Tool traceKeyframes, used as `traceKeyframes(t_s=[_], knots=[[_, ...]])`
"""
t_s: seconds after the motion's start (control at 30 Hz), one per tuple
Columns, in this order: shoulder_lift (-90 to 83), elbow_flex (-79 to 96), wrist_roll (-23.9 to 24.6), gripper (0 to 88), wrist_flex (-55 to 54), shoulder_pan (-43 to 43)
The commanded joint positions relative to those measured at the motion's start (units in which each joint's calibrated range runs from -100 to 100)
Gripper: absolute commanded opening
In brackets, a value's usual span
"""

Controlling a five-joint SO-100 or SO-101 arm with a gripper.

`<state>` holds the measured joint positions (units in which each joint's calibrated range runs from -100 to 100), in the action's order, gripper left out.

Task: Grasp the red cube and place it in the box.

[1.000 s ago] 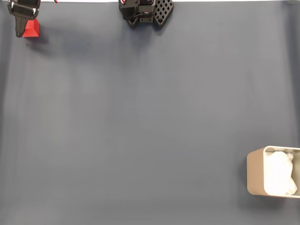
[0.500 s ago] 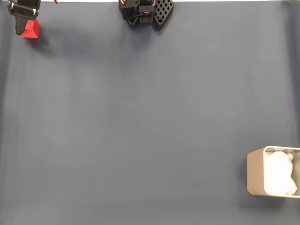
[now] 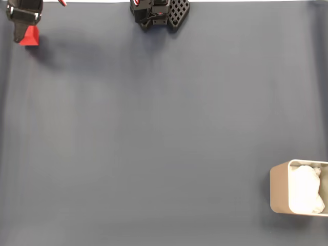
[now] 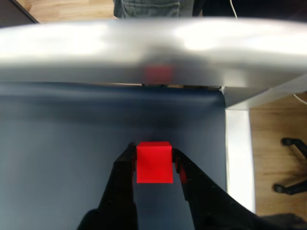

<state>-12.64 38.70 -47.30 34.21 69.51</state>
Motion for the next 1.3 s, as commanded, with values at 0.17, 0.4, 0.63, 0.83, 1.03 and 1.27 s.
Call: traceKeyframes(t_s=[0.17,0.4,0.63,0.83,1.03,1.27], knots=[[-6.7,-8.4,-2.0,7.8,4.1,-8.4],[-7.8,-15.2,-3.5,7.8,9.2,-18.1],[-9.4,-16.8,-5.3,7.9,10.2,-29.0],[-10.8,-16.9,-6.3,8.1,10.3,-37.8],[-10.1,-19.6,-6.4,8.5,11.4,-45.1],[-8.8,-23.3,-6.3,8.5,12.8,-51.9]])
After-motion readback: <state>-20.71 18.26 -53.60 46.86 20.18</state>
